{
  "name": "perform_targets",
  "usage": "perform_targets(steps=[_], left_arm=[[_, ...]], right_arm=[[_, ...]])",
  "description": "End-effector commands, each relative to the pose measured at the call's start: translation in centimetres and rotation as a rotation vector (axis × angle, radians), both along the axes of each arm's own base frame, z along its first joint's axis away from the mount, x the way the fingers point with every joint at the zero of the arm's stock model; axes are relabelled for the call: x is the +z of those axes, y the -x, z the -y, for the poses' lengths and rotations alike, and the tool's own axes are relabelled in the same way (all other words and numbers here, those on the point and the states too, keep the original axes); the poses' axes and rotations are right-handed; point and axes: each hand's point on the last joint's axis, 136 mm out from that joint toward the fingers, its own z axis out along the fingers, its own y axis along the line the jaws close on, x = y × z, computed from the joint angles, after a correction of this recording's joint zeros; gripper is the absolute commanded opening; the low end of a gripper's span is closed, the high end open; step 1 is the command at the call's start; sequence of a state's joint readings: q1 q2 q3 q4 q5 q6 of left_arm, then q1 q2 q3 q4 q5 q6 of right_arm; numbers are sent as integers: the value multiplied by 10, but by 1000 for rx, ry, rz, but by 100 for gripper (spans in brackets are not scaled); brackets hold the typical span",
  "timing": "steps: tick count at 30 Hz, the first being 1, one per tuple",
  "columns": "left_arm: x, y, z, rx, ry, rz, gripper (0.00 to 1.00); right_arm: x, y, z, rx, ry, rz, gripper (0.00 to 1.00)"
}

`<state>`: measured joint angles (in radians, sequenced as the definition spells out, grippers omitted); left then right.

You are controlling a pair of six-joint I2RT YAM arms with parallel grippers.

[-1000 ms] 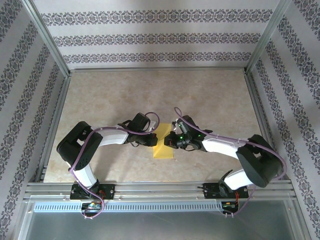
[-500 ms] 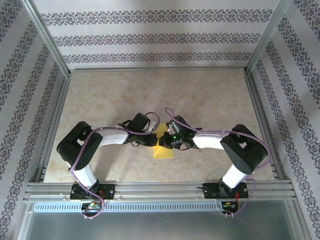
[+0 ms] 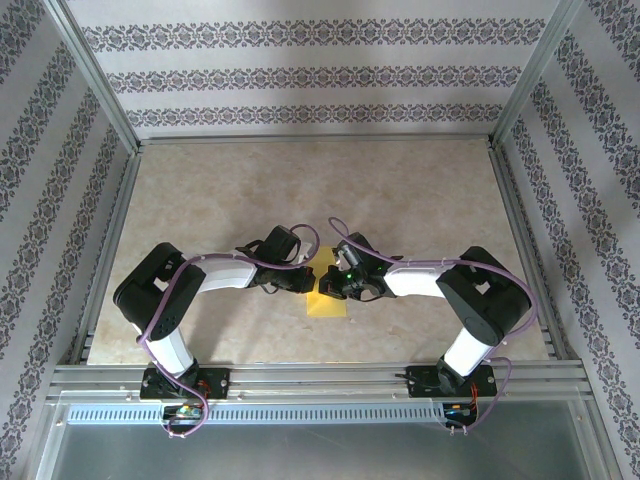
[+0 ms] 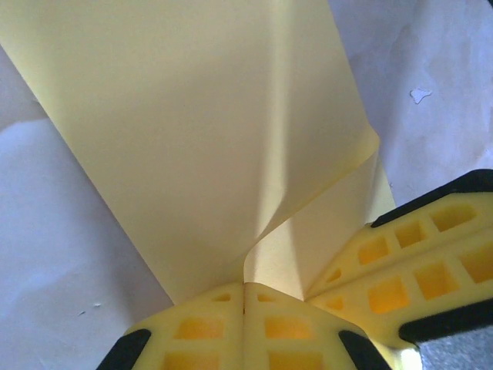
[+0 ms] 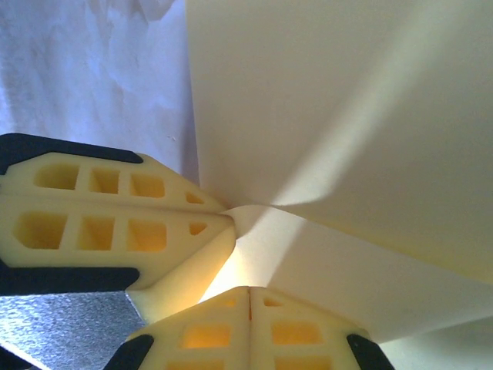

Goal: Fold a paper plane with a square sheet of paper (fold left side to right side)

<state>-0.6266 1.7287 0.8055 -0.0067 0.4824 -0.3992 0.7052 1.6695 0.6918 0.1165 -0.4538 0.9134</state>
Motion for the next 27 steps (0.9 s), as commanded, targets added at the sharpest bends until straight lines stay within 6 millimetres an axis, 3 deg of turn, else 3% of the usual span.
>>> perform_targets(steps=[1, 8, 11, 15, 20, 23, 27], left_arm=[[-25, 10, -16, 4, -93, -46, 2], [-21, 8, -16, 9, -87, -34, 2], [-11, 6, -13, 19, -67, -20, 7], [16, -5, -9, 55, -12, 31, 18], [53, -17, -14, 104, 26, 93, 23], [65, -10, -20, 101, 15, 99, 22], [68, 14, -21, 96, 63, 18, 19]], right_arm=[[-17, 9, 9, 6, 61, -21, 0], [-26, 14, 15, 2, 83, -53, 0], [-29, 15, 17, 0, 89, -61, 0], [-32, 17, 18, -1, 95, -70, 0], [-33, 17, 18, 1, 98, -74, 0], [-32, 17, 18, 4, 94, -69, 0], [-31, 17, 18, 3, 93, -65, 0]])
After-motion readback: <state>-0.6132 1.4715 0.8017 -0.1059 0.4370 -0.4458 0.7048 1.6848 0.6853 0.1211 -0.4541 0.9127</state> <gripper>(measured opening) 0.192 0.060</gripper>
